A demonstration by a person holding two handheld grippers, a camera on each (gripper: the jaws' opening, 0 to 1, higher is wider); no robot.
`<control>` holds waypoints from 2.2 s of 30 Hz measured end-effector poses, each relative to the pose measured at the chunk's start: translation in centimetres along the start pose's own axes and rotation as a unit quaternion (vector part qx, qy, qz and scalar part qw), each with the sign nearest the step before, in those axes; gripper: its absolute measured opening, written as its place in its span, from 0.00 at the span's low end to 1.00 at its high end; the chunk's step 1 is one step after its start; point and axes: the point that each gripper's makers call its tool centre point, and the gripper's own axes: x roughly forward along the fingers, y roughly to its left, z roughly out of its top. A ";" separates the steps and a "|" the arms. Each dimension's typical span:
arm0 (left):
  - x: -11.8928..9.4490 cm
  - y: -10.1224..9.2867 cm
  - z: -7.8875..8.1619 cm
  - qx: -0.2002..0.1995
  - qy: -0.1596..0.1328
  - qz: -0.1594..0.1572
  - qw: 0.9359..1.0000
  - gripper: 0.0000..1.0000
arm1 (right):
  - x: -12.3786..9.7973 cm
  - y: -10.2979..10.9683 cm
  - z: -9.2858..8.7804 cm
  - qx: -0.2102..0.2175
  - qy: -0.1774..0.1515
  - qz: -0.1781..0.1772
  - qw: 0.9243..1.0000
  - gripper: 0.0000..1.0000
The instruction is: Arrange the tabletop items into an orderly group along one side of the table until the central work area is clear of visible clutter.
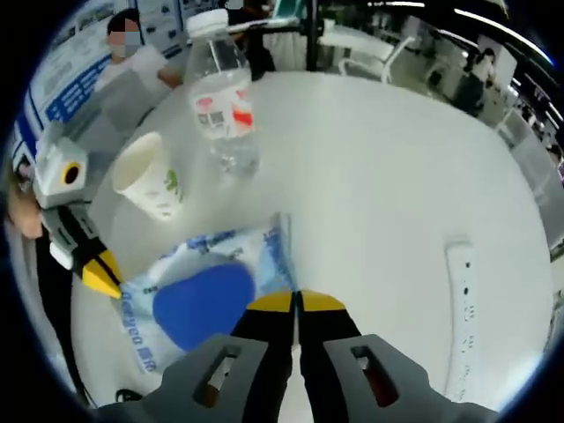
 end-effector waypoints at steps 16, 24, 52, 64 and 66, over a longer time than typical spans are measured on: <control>-3.8 -4.2 3.3 0.139 -0.023 -0.031 0.990 0.00 | -11.3 2.2 -3.8 0.171 -0.098 -0.050 0.979 0.00; -5.5 -7.4 6.7 0.256 -0.034 -0.046 0.965 0.00 | -15.5 4.9 -7.1 0.242 -0.136 -0.080 0.957 0.00; -4.6 -13.3 12.8 0.323 -0.081 -0.086 0.939 0.00 | -21.3 8.6 -1.2 0.498 -0.415 -0.001 0.761 0.00; -6.0 -12.4 2.6 -0.037 -0.040 -0.274 0.960 0.86 | -29.8 11.8 6.2 0.455 -0.512 0.086 0.724 0.00; -6.6 -13.1 4.2 -0.061 -0.081 -0.323 0.941 0.85 | -31.1 12.0 6.5 0.456 -0.525 0.093 0.712 0.00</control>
